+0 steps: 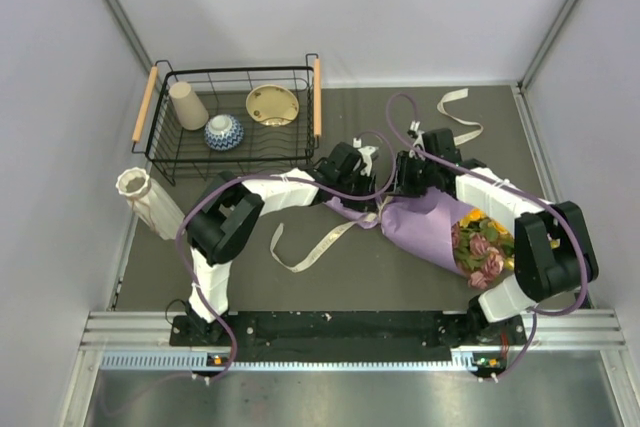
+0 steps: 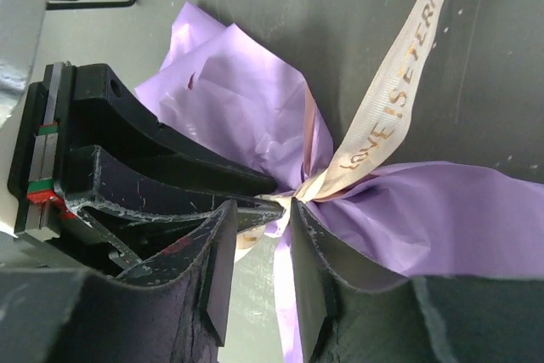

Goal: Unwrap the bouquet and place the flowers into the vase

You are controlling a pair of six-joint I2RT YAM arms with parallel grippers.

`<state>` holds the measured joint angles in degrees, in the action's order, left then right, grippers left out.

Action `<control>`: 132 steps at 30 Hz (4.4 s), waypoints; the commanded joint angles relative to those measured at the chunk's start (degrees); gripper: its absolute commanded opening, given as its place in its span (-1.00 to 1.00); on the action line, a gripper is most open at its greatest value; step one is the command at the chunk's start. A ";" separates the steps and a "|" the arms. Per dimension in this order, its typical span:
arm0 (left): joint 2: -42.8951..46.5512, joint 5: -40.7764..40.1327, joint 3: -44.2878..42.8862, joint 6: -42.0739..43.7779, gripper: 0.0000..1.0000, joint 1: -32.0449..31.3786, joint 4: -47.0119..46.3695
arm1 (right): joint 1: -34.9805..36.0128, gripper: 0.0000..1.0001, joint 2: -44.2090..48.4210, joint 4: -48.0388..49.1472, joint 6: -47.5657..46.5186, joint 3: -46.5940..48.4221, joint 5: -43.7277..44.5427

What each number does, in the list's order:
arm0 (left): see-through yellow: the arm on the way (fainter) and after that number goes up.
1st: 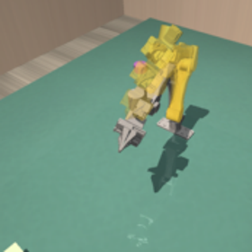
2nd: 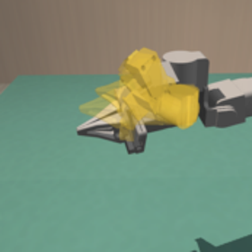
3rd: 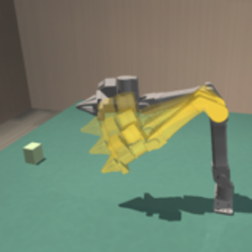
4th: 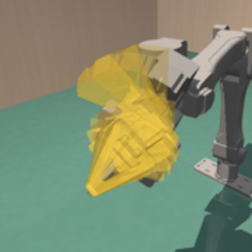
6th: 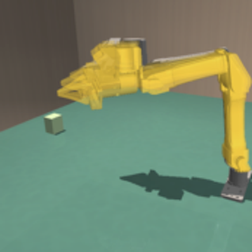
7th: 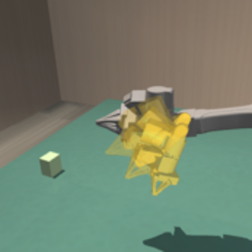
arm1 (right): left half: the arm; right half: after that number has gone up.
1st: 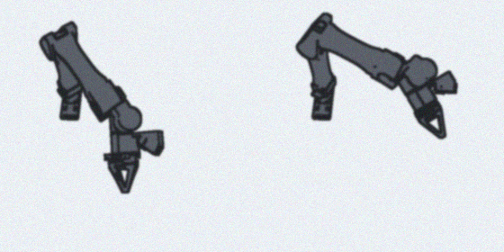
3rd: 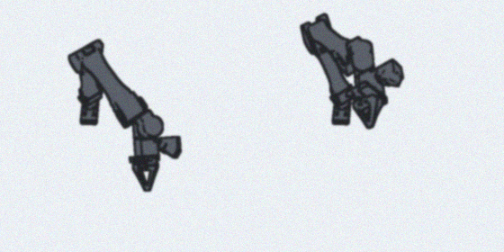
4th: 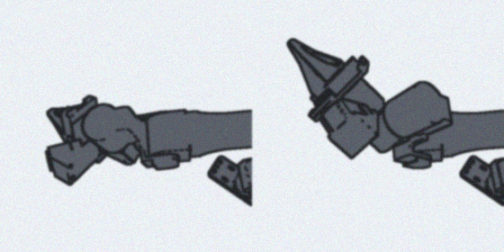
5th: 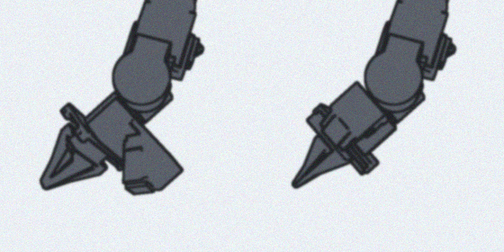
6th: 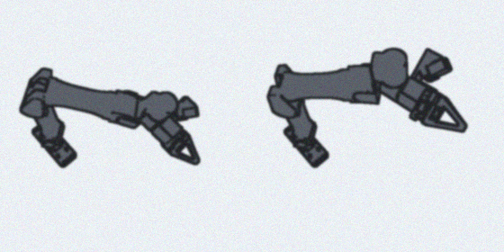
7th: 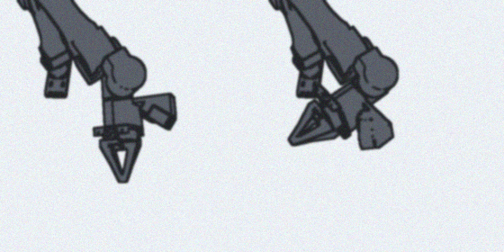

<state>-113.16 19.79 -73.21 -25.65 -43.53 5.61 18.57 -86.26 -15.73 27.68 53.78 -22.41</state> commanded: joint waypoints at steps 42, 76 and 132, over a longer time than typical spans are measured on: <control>3.30 0.78 4.13 -2.65 -0.69 0.11 -5.17 | 5.78 -0.65 0.04 9.83 11.51 -8.87 7.12; 1.28 0.16 4.57 -3.44 -0.06 1.52 -7.72 | 4.37 -1.00 19.02 31.90 6.69 -19.33 -3.94; 4.36 -1.33 8.96 -3.97 -0.39 1.52 -7.45 | 5.78 -1.00 -0.75 13.35 11.34 -7.99 5.02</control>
<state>-108.29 17.56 -65.54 -29.10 -42.06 -0.05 23.90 -86.46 -5.61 39.51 43.94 -17.04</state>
